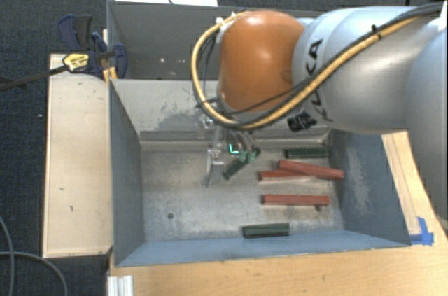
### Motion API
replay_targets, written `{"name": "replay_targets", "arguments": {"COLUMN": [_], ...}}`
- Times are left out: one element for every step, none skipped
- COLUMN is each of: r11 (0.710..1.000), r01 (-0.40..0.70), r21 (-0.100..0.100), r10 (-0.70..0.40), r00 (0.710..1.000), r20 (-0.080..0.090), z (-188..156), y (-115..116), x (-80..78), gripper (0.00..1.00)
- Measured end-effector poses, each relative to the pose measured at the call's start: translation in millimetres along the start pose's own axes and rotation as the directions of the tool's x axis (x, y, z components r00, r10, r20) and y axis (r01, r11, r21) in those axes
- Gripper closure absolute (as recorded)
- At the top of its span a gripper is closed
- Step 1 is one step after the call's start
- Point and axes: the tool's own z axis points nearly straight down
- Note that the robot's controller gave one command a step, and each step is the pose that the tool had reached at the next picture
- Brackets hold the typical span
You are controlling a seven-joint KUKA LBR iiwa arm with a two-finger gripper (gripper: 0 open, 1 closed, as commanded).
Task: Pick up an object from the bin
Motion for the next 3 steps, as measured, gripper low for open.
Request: {"name": "replay_targets", "arguments": {"r11": [1.000,0.998,1.000], "r01": [-0.005,0.059,-0.004], "r21": [-0.001,-0.001,0.001], "r10": [0.005,-0.059,0.004], "r00": [1.000,0.998,1.000], "r20": [0.008,0.013,0.009], "z": [-4.4,64.1,79.9], "y": [-0.9,-35.7,-94.6], "x": [-2.0,-19.2,-42.5], "gripper": [0.00,0.00,0.00]}}
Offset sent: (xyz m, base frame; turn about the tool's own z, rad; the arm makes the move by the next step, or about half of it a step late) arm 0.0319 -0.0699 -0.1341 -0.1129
